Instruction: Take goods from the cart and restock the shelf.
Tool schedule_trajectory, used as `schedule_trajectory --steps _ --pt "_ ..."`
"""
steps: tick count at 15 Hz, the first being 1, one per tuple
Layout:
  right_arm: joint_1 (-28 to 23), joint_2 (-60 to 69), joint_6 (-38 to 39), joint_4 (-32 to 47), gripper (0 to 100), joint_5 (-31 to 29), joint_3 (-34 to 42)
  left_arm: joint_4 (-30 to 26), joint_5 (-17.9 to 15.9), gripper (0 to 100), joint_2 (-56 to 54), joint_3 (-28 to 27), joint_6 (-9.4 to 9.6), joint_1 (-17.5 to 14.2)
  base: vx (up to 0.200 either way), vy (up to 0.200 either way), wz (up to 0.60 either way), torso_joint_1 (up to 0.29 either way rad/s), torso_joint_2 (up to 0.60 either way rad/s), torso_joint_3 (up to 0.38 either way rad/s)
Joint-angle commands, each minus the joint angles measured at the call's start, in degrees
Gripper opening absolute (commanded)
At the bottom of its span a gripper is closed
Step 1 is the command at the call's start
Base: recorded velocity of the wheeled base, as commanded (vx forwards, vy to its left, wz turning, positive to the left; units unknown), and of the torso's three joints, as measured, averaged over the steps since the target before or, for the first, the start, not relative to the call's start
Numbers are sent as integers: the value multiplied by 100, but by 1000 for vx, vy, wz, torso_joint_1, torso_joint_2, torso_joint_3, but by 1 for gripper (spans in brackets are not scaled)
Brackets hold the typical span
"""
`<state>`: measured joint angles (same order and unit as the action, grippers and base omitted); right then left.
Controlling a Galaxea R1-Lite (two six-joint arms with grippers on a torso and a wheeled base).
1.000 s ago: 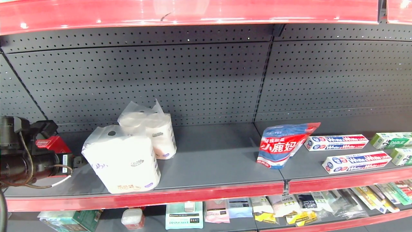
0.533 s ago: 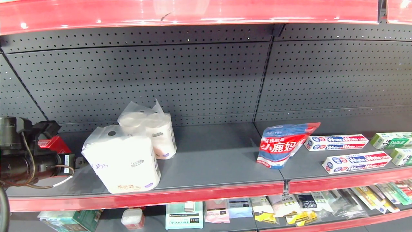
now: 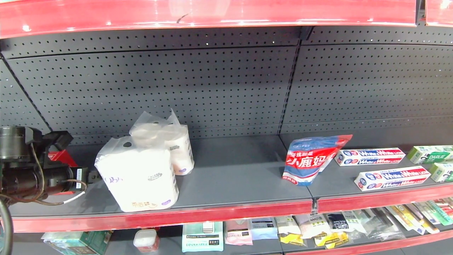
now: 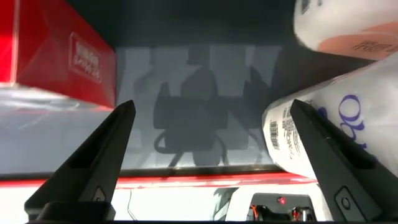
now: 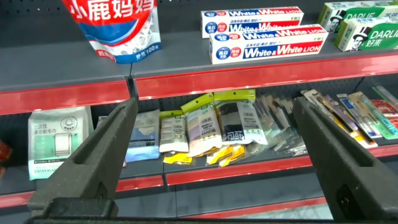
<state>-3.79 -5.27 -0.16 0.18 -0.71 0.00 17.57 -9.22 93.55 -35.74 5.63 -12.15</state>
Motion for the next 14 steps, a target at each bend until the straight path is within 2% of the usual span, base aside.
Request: schedule_trajectory --steps 1,14 --pt "1 -9 -2 -1 100 0 0 1 -1 100 40 -20 -1 46 0 0 0 0 0 0" --pt "1 -9 -2 -1 100 0 0 -8 -1 100 5 -20 -1 257 0 0 0 0 0 0"
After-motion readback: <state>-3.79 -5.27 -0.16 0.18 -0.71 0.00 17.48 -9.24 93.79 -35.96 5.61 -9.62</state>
